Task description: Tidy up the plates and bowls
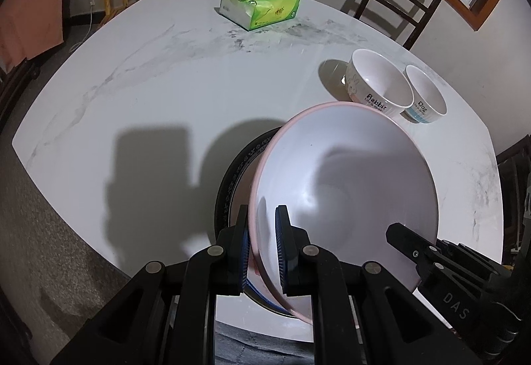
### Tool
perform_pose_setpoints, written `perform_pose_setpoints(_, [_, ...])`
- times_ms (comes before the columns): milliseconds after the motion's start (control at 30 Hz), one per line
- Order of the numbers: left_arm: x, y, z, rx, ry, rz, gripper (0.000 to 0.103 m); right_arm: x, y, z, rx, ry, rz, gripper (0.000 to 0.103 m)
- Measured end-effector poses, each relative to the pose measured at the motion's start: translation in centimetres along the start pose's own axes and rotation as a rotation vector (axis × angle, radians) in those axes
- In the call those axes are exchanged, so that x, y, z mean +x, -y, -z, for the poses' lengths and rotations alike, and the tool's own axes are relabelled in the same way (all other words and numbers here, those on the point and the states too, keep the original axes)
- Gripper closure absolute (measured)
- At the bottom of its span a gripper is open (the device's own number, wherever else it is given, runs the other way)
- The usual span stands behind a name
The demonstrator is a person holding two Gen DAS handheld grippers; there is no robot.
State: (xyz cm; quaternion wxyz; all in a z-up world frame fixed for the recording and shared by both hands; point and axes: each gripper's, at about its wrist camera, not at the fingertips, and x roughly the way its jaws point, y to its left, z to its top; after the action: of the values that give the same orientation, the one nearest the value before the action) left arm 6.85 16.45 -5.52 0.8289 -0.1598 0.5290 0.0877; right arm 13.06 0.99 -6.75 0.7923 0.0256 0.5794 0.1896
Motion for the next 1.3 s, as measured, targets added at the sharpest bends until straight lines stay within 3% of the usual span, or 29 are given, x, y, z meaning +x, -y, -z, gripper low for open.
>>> perform_pose_setpoints(900, [0.2, -0.1, -0.1, 0.006, -0.002, 0.018, 0.087, -0.5, 0.3, 0.3, 0.008, 0.01, -0.024, 0.079])
perform_pose_setpoints(1133, [0.0, 0.2, -0.2, 0.022, 0.021, 0.022, 0.083, -1.3, 0.6, 0.1, 0.013, 0.038, -0.037, 0.079])
perform_pose_setpoints(1300, [-0.2, 0.3, -0.3, 0.025, 0.035, 0.023, 0.072, -1.6, 0.6, 0.2, 0.016, 0.047, -0.049, 0.073])
